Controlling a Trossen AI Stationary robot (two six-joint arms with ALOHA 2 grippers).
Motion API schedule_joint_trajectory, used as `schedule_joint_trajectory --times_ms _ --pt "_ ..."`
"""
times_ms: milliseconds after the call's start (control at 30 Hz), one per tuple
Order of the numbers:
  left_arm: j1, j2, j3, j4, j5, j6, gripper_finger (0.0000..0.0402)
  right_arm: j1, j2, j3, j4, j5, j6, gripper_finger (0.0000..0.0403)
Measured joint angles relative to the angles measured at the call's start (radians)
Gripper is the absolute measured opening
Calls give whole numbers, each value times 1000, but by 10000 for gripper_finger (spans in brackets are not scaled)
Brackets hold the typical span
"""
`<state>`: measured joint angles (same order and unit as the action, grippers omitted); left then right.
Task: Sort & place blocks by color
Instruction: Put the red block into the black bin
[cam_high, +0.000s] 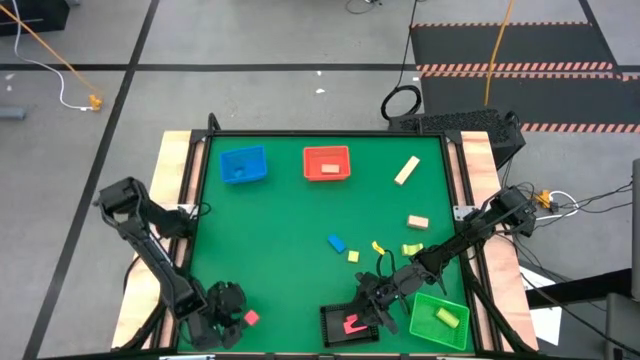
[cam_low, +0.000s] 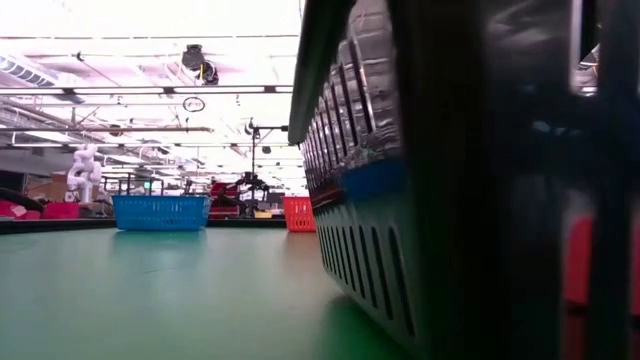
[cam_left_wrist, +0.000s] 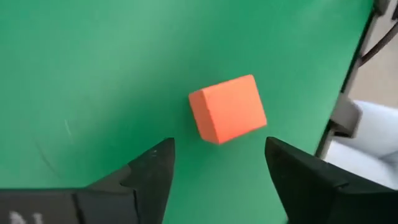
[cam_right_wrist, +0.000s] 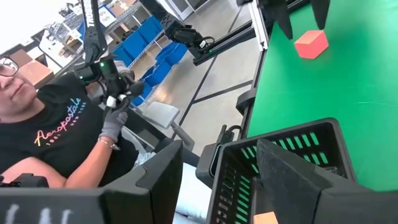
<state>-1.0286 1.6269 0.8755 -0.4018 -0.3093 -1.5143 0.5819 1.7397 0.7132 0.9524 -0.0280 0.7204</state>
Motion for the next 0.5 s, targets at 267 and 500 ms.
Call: schedule_joint_trajectory --times_ms 267,500 --pt "-37 87 80 -4 -146 249 320 0 0 0 0 0 0 196" --pt "-39 175 81 -9 -193 306 325 0 0 0 0 0 0 196"
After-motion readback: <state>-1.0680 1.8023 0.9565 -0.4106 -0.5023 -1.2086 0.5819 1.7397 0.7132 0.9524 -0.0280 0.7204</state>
